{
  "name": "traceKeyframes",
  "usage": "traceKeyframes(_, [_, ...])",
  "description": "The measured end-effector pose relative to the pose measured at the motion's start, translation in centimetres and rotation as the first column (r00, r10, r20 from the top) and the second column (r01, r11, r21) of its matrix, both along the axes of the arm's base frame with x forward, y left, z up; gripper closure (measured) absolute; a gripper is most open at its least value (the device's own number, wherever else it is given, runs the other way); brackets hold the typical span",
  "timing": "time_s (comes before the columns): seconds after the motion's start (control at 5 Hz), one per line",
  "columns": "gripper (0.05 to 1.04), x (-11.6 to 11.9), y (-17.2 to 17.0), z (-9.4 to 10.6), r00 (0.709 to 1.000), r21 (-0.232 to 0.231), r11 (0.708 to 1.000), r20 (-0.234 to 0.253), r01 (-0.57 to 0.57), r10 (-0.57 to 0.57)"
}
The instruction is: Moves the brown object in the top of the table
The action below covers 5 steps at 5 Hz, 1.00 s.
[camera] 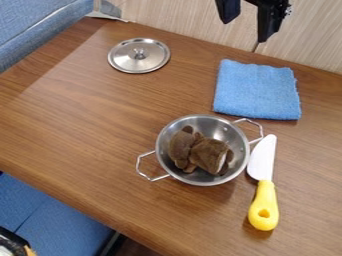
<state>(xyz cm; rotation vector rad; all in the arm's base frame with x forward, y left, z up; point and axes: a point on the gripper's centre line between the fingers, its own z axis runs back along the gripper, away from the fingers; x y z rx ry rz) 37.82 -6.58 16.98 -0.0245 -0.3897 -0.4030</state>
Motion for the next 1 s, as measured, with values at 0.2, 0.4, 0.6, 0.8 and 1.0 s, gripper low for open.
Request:
traceKeyframes(0.2, [0.083,0.0,-0.1,-1.4,0.999,0.001,1.0,-0.039,0.002,-0.002])
traceKeyframes(0.4, [0.083,-0.4,-0.4,-1.6,0.997,0.0,0.999,-0.054,0.051,-0.051])
traceKeyframes(0.6, [0.083,-1.6,-0.5,-1.7,0.996,0.0,0.998,-0.066,0.057,-0.057])
traceKeyframes(0.8, [0.083,-3.8,-0.9,-0.7,0.996,0.024,0.997,-0.058,0.07,-0.069])
traceKeyframes(1.0, [0.083,-7.7,-1.5,-0.6,0.988,0.063,0.993,-0.13,0.097,-0.088])
